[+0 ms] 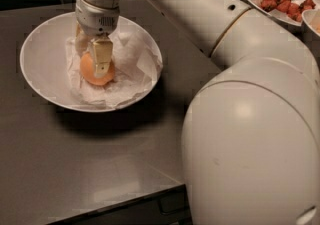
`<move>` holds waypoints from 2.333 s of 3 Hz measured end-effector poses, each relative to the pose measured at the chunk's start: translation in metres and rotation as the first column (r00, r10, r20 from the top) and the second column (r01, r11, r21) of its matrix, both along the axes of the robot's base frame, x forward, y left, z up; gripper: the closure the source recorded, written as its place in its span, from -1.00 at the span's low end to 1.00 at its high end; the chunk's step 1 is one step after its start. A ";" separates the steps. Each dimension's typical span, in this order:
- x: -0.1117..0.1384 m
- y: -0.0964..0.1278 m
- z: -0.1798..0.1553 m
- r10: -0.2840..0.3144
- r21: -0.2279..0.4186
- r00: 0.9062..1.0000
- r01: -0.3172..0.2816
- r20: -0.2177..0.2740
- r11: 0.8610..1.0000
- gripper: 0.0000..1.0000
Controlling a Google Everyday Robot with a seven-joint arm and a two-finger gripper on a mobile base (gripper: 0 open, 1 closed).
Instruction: Pick orange from white bowl
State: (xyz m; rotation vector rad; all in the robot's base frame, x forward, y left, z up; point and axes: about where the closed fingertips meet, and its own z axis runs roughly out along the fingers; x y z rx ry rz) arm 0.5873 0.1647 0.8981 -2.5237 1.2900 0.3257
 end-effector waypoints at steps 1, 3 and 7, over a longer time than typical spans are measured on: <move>-0.004 -0.006 -0.003 -0.009 0.006 1.000 0.009 -0.009 1.000 -0.32; -0.012 -0.013 -0.008 -0.015 0.007 1.000 0.016 -0.027 1.000 -0.30; 0.000 0.000 -0.019 0.017 -0.012 0.999 -0.018 -0.047 1.000 -0.30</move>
Offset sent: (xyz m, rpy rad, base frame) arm -0.0258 -0.0312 -0.0066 -0.0099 0.0470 -0.0289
